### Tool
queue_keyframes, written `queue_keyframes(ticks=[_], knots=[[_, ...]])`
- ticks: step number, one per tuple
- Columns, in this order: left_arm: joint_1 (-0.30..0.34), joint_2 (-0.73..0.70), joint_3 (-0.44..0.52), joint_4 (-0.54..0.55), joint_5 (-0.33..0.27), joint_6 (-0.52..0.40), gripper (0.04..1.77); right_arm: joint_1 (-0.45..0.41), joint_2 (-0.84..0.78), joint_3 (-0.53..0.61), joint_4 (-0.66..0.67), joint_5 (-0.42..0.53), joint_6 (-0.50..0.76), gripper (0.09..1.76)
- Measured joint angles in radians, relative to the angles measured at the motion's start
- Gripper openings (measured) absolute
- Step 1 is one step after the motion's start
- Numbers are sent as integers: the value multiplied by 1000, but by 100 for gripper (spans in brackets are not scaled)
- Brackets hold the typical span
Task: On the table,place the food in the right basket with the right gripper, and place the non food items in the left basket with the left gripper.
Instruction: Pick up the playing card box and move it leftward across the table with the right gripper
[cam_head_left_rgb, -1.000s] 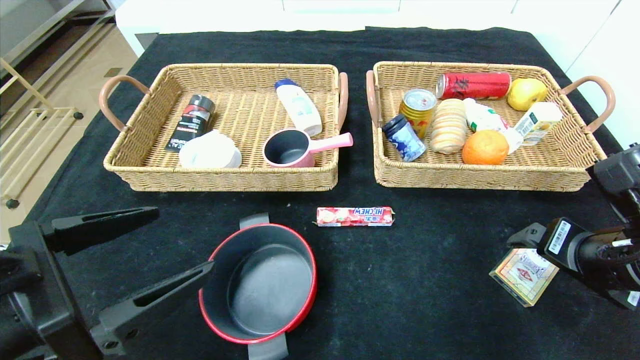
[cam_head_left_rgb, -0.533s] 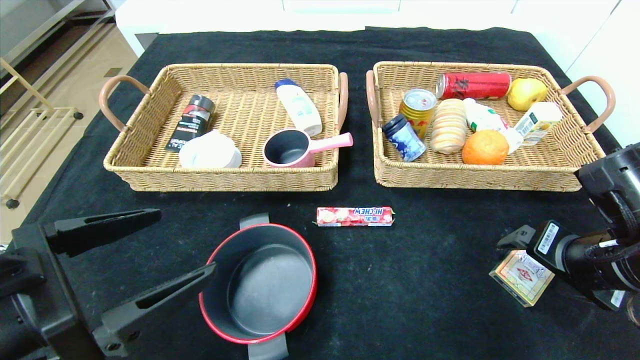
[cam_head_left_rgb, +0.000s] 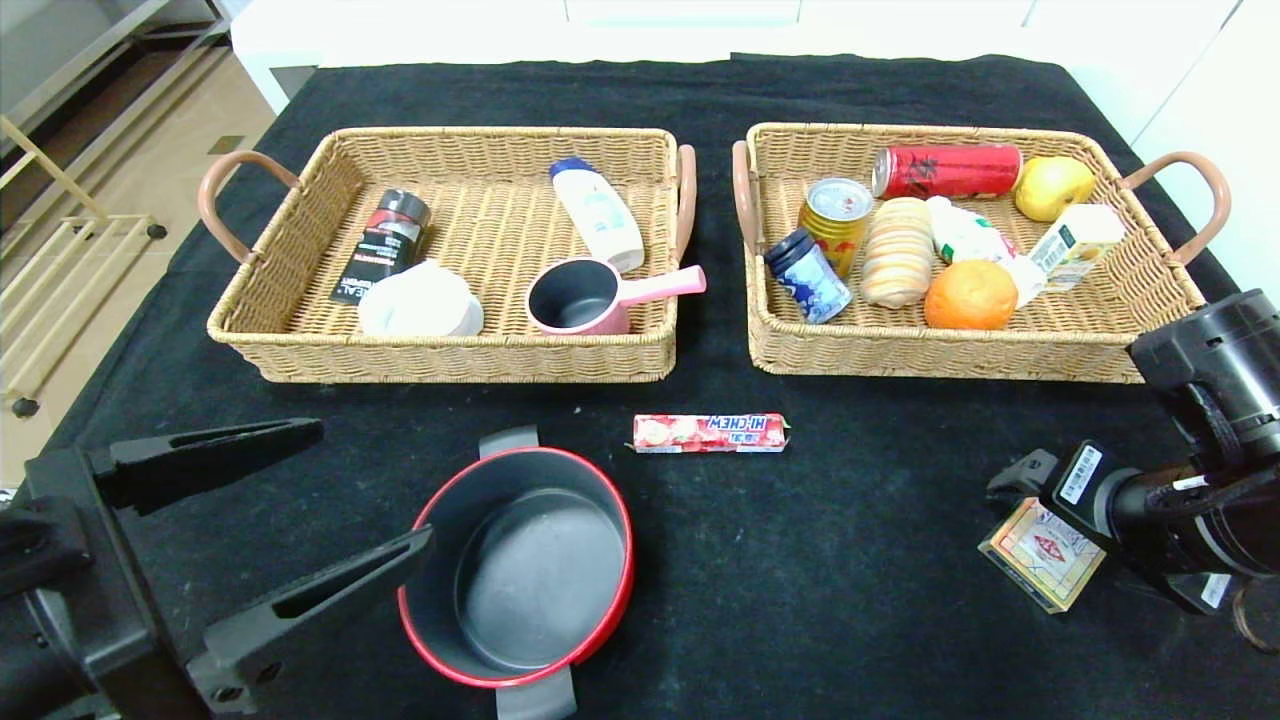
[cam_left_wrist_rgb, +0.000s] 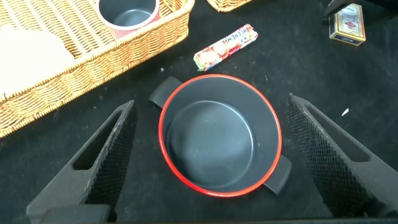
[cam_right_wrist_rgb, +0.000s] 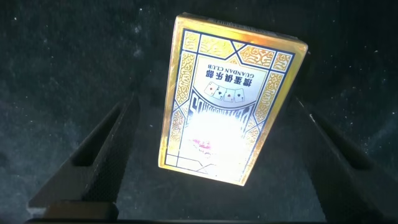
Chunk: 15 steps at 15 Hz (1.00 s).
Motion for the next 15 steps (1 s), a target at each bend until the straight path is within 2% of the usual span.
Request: queue_keyframes(ticks=[3,4,7,8,15], knots=[[0,0,0,0,0,0,172,0,7,2,-1,-1,0,171],[0,0,0,0,0,0,172,0,9,3,0,-2,0,164],[-1,0,0,0,0,0,172,1,16,4,4,-3,0,121],[-1,0,0,0,0,0,172,1,21,5,3,-1,0,114],[-2,3,2,2,0,1,172,2,40,5,1,0,0,109]])
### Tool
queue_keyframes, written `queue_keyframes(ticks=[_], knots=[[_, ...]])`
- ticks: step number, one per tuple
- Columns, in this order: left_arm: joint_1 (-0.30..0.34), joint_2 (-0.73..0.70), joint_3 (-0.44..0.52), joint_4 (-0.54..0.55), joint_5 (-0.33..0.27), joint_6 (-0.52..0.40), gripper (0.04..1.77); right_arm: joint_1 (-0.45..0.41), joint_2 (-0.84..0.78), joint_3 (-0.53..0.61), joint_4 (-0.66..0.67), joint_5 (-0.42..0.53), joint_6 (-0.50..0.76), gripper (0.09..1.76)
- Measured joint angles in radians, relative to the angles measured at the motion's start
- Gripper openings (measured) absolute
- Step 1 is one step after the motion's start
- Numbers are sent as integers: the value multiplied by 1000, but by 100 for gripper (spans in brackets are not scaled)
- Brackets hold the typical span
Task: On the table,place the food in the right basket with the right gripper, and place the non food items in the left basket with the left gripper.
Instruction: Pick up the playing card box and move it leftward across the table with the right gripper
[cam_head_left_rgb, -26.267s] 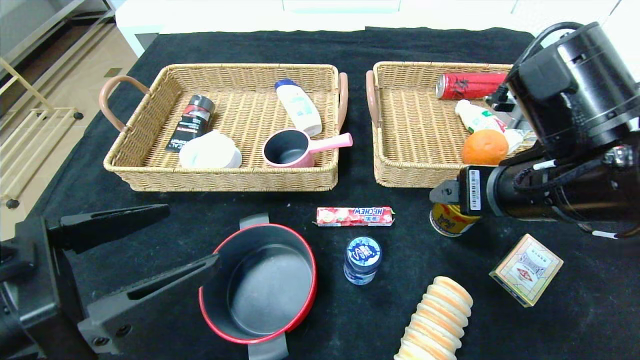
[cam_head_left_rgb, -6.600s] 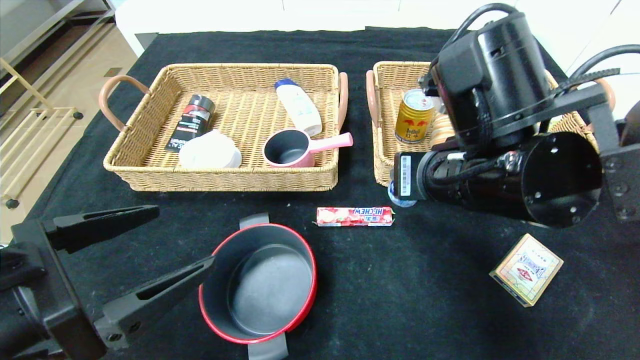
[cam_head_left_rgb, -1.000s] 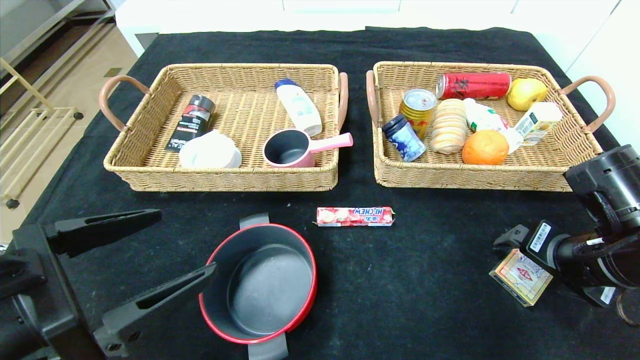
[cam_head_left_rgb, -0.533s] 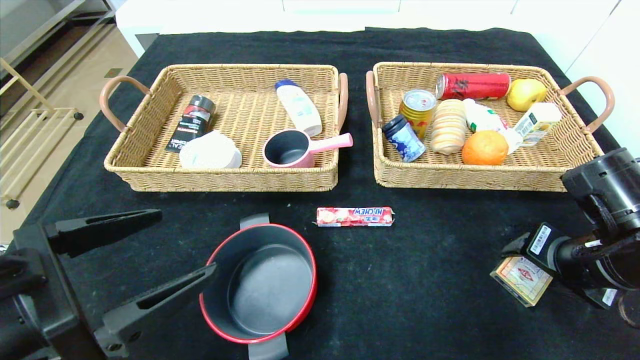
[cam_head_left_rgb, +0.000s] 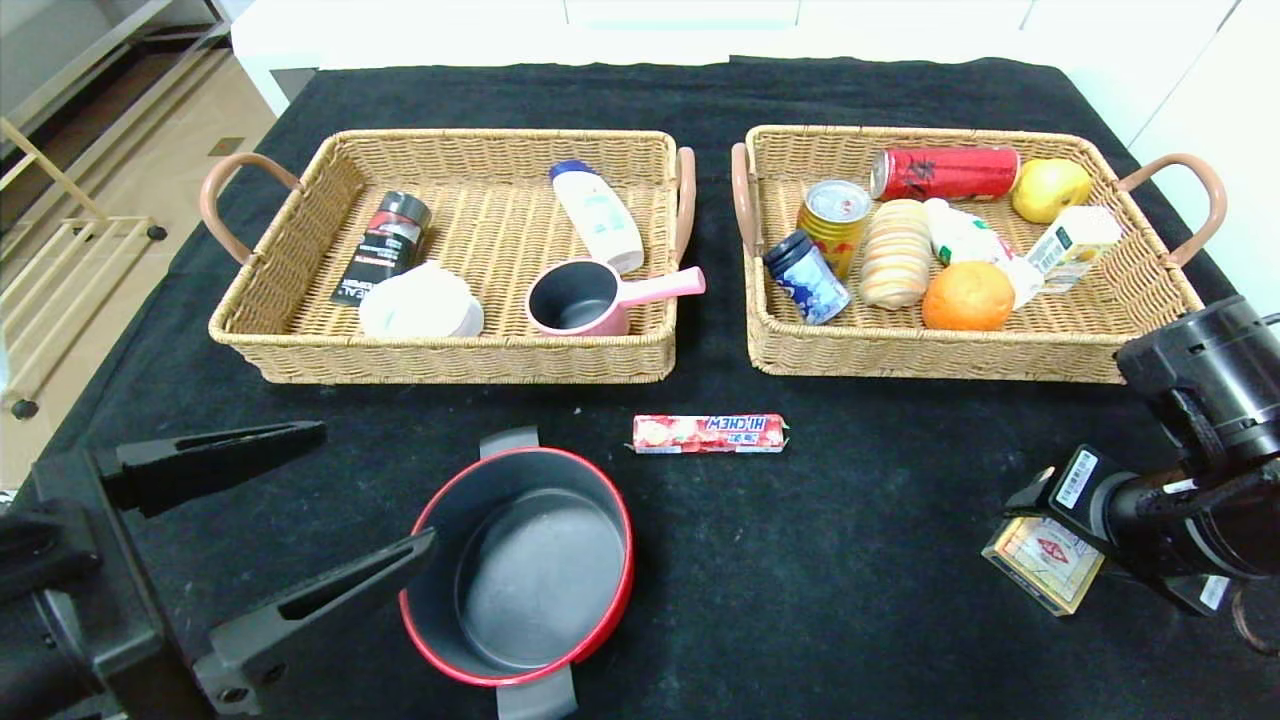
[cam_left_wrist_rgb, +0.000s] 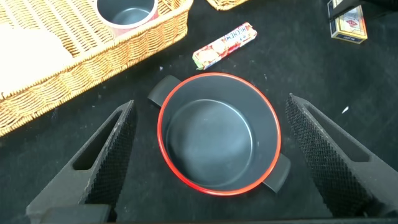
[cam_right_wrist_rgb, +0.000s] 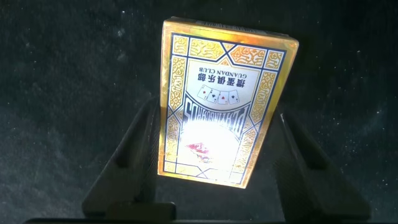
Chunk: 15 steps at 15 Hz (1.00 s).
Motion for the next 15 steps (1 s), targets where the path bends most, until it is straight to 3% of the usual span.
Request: queue_keyframes(ticks=[10,15], knots=[[0,5,1,8,0,1,172,64,-63,-5,10,3,-4,107],[-1,6,3,8,0,4,172,129,-117,-32,90,-14,-29,107]])
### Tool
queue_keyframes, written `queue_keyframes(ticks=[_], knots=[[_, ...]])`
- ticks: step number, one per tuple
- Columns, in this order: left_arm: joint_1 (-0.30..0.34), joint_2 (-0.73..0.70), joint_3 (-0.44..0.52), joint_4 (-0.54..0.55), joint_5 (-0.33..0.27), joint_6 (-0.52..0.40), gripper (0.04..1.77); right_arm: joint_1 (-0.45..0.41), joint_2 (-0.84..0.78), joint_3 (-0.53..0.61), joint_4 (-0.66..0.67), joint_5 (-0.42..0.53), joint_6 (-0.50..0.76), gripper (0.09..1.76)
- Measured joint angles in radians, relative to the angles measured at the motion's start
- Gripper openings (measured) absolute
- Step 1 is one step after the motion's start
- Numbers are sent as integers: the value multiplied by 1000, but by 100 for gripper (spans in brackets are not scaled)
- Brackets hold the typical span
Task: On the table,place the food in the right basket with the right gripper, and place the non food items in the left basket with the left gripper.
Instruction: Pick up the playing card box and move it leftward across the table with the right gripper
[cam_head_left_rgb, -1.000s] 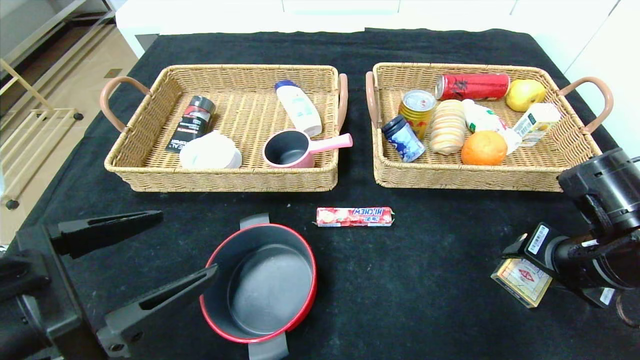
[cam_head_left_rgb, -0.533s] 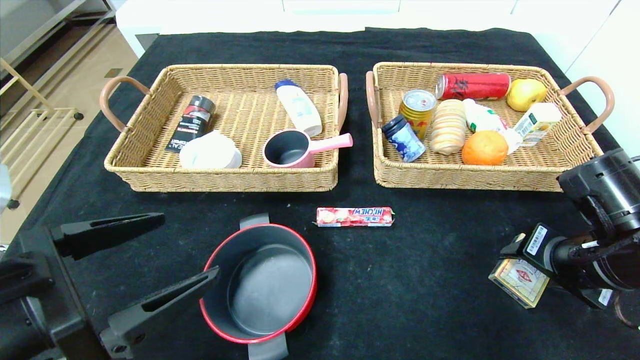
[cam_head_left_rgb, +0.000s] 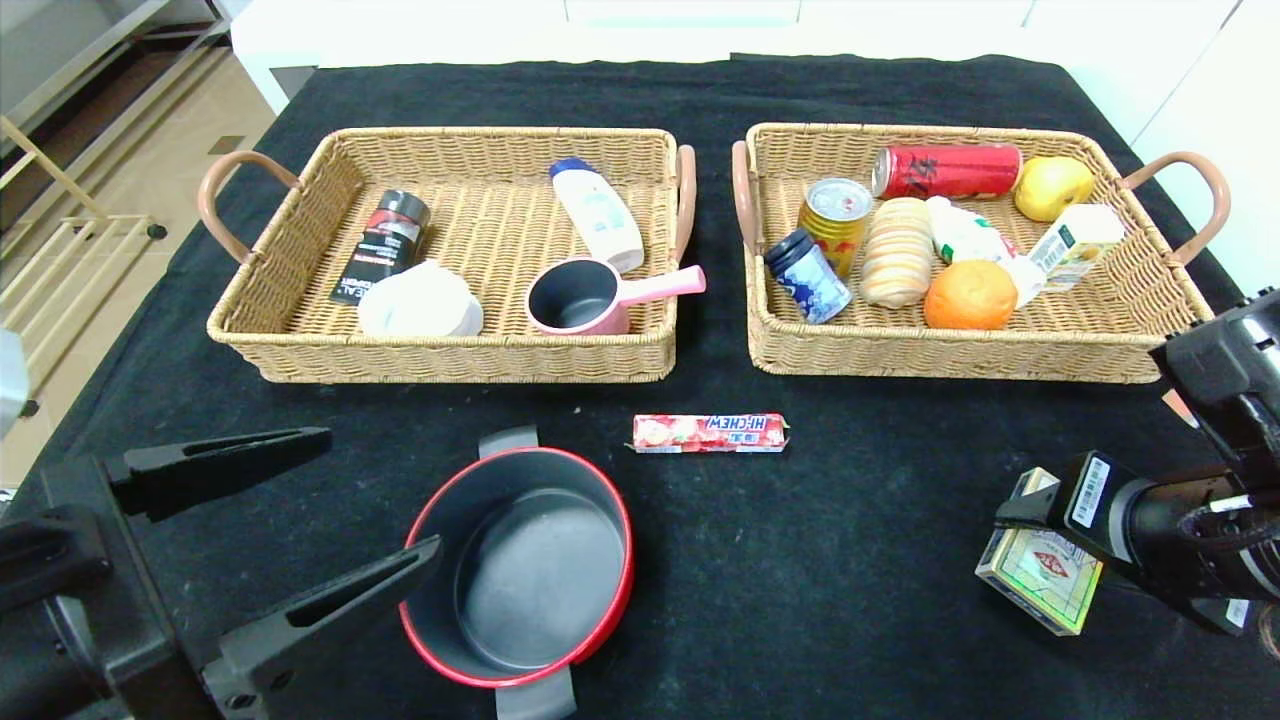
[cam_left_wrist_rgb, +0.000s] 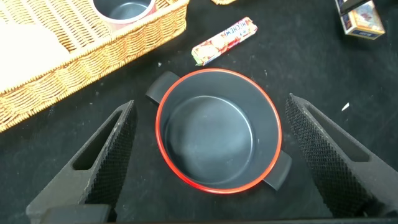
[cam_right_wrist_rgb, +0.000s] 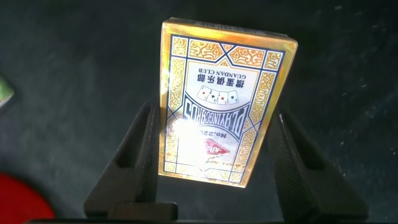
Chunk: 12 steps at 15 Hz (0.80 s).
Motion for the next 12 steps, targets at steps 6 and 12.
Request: queue_keyframes(ticks=[6,12], knots=[[1,13,7,-10,4,0,172,181,-1,-30,8,-93,-156,107],[2,26,11,-14,9,1,172,345,93,-144,16,-110,-212,107]])
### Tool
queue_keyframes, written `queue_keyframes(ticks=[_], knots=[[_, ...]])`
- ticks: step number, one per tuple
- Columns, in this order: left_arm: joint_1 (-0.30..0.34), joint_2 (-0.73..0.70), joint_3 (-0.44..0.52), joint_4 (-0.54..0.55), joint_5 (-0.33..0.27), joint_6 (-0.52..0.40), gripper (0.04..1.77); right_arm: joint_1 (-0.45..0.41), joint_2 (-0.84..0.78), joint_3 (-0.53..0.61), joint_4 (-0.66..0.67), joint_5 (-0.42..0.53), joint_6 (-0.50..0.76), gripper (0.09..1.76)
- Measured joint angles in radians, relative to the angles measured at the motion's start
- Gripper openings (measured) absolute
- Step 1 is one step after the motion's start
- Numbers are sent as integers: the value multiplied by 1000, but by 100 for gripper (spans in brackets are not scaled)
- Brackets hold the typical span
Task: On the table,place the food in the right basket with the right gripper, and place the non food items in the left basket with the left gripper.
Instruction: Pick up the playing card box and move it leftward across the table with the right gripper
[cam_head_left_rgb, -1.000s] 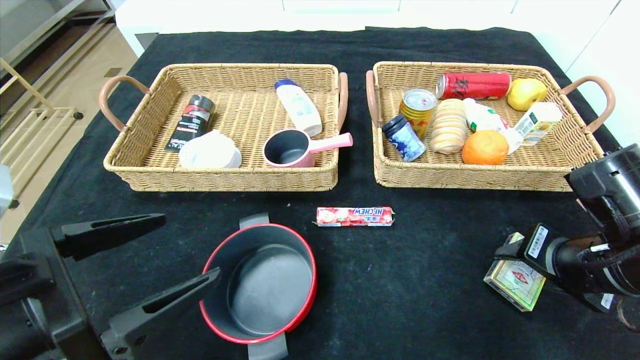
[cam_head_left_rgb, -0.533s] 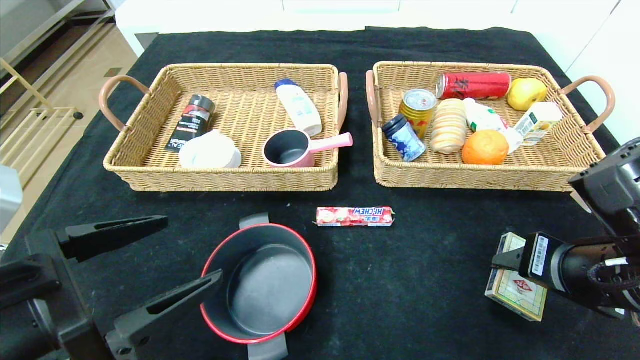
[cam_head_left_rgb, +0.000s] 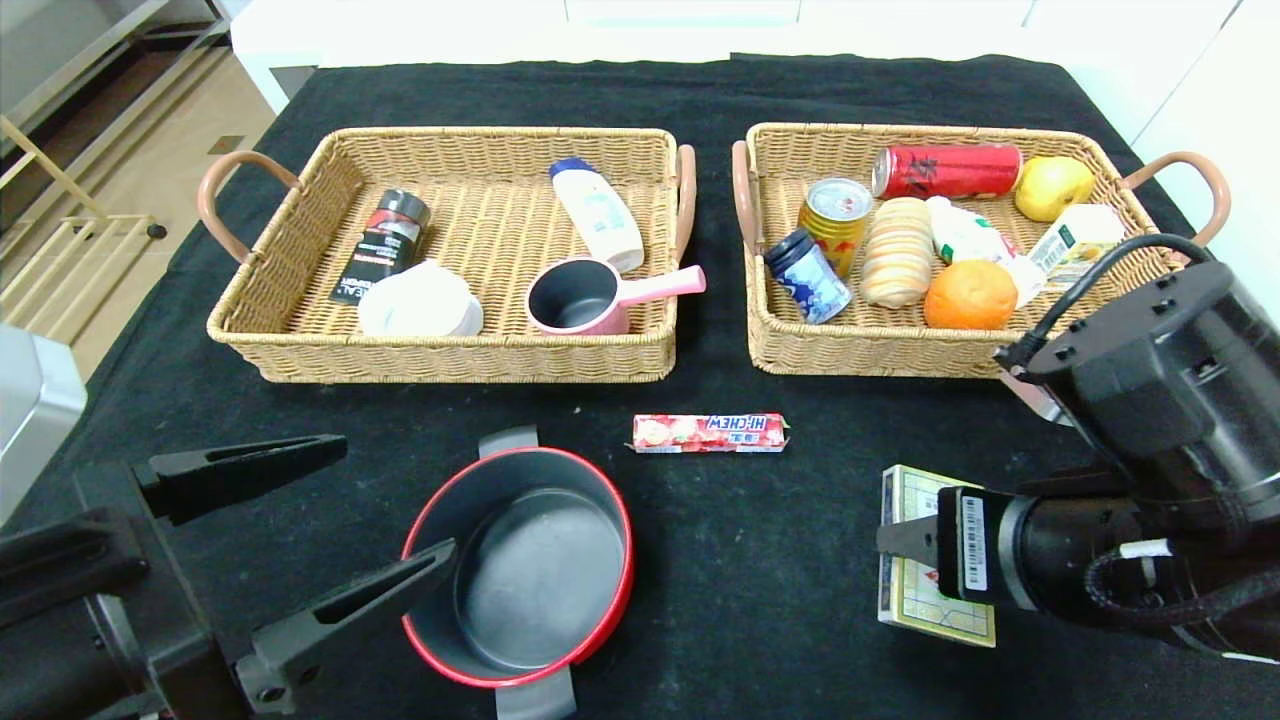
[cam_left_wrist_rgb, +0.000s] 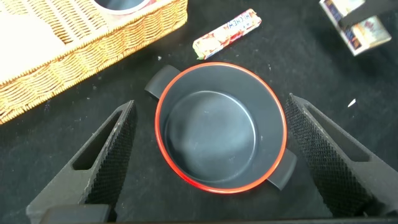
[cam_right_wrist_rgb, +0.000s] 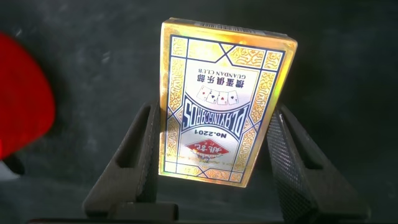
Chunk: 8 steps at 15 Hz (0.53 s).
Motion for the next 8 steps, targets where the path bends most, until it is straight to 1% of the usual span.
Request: queue_keyframes(ticks=[4,8], knots=[[0,2,0,-1,0,0,172,82,80,-72,0,-20,-37,107],[0,-6,-7,-1,1,0,172,133,161,-184,23,-57,-55,107]])
